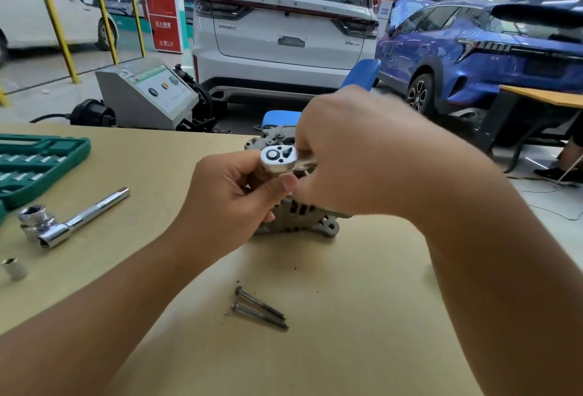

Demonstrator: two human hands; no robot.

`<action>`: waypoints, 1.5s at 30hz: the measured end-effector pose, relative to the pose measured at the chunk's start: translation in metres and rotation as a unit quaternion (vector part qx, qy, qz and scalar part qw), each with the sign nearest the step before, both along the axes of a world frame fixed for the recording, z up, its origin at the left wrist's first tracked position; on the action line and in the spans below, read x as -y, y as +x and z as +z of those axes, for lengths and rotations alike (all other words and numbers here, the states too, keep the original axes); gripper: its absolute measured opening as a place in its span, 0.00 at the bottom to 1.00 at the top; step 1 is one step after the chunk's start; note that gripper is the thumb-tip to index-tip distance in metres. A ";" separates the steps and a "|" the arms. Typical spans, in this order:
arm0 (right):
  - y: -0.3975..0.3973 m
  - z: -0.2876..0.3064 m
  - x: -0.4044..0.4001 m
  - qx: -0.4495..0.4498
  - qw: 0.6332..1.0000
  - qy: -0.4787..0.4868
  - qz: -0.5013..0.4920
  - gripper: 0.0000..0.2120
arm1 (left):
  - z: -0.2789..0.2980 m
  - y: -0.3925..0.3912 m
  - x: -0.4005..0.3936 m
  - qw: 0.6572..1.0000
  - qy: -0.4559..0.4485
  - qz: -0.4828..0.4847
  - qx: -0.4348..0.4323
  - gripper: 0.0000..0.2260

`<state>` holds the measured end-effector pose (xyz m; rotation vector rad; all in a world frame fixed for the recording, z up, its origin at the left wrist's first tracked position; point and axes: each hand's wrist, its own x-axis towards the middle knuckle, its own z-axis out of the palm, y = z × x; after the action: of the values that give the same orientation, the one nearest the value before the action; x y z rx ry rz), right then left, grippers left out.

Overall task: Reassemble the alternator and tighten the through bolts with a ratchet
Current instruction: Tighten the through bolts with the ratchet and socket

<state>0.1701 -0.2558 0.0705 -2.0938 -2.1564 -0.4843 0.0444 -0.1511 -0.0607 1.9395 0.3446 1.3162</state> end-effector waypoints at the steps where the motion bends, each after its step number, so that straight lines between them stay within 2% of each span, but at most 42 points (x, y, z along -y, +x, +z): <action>1: -0.002 0.000 0.000 0.001 0.999 -0.033 0.001 0.10 | 0.000 0.001 0.001 1.000 0.005 0.004 0.007 0.11; 3: -0.006 0.001 0.002 -0.014 0.998 -0.053 -0.006 0.13 | 0.001 0.002 0.001 1.000 0.003 0.013 0.013 0.10; 5: -0.003 0.004 0.002 -0.054 0.998 -0.037 -0.005 0.05 | 0.002 0.000 -0.001 1.000 -0.012 -0.009 0.007 0.02; 6: 0.001 0.004 0.002 -0.052 0.998 -0.018 -0.006 0.02 | 0.002 -0.002 -0.003 1.000 -0.008 -0.018 -0.004 0.04; 8: 0.007 0.004 0.001 -0.021 0.999 0.023 -0.016 0.07 | 0.003 -0.003 -0.004 0.999 0.002 -0.030 -0.023 0.05; 9: 0.007 0.004 0.001 -0.013 0.999 0.028 -0.017 0.04 | 0.003 -0.003 -0.004 0.999 0.001 -0.033 -0.022 0.04; 10: 0.006 0.005 0.002 -0.012 1.000 0.012 -0.009 0.01 | 0.004 -0.002 -0.003 0.999 0.003 -0.030 -0.017 0.04; 13: 0.002 0.004 0.005 -0.022 0.995 -0.092 0.005 0.11 | 0.003 0.001 0.001 1.000 0.016 -0.008 -0.004 0.07; 15: 0.002 0.006 0.006 -0.030 0.995 -0.097 0.009 0.08 | 0.001 0.001 0.000 1.000 0.015 -0.008 -0.008 0.06; 16: 0.005 0.007 0.004 -0.042 0.996 -0.082 0.010 0.03 | 0.001 0.000 -0.001 1.000 0.015 -0.012 -0.014 0.06; 18: 0.010 0.007 0.002 -0.034 0.999 -0.022 -0.005 0.06 | 0.001 -0.001 -0.003 0.999 0.025 -0.018 -0.028 0.06; 20: 0.013 0.007 0.000 -0.015 1.000 0.016 -0.018 0.04 | 0.001 -0.001 -0.003 0.999 0.026 -0.016 -0.027 0.06; 21: 0.011 0.006 0.000 -0.011 1.000 -0.002 -0.014 0.03 | 0.001 -0.001 -0.002 1.000 0.020 -0.013 -0.019 0.07; 23: 0.005 0.003 0.001 -0.014 0.997 -0.082 0.001 0.10 | 0.000 0.000 0.000 1.000 0.027 0.004 -0.009 0.07; 25: 0.000 0.003 0.004 -0.021 0.994 -0.106 0.011 0.12 | -0.002 0.001 0.000 0.999 0.039 0.019 -0.013 0.05; 27: 0.004 0.005 0.003 -0.039 0.997 -0.065 0.006 0.03 | -0.002 0.000 -0.001 1.000 0.015 0.007 -0.010 0.05; 29: 0.009 0.005 0.003 -0.034 0.999 -0.001 -0.015 0.06 | -0.002 -0.002 -0.003 1.000 0.007 -0.005 -0.015 0.07; 31: 0.007 0.004 0.002 -0.026 0.999 0.036 -0.018 0.04 | -0.001 -0.002 -0.002 1.000 0.009 -0.004 -0.012 0.05; 32: 0.005 0.003 0.001 -0.023 0.999 0.022 -0.011 0.01 | -0.001 -0.001 -0.001 1.000 0.007 0.000 -0.004 0.05; 34: 0.002 0.001 0.000 -0.024 0.998 -0.055 0.001 0.05 | 0.000 0.002 0.001 1.000 0.008 0.018 0.011 0.09; 36: 0.001 0.002 0.001 -0.020 0.995 -0.093 -0.002 0.07 | 0.001 0.003 0.003 1.000 0.019 0.021 0.009 0.07; 39: 0.006 0.005 0.002 -0.048 0.998 -0.047 -0.007 0.02 | 0.001 0.000 -0.001 1.000 0.020 -0.005 -0.016 0.06; 41: 0.008 0.003 0.001 -0.044 0.999 0.001 -0.011 0.07 | 0.001 -0.001 -0.003 0.999 0.019 -0.008 -0.026 0.07; 43: 0.005 0.001 -0.001 -0.039 0.999 0.023 0.001 0.00 | 0.001 -0.001 -0.003 1.000 0.012 -0.004 -0.015 0.07; 45: 0.003 0.001 0.000 -0.043 0.999 -0.016 0.018 0.11 | 0.002 -0.001 -0.002 1.000 0.008 -0.003 -0.003 0.08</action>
<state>0.1728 -0.2556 0.0711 -2.0469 -2.1644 -0.3520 0.0437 -0.1496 -0.0591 1.9561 0.3320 1.3137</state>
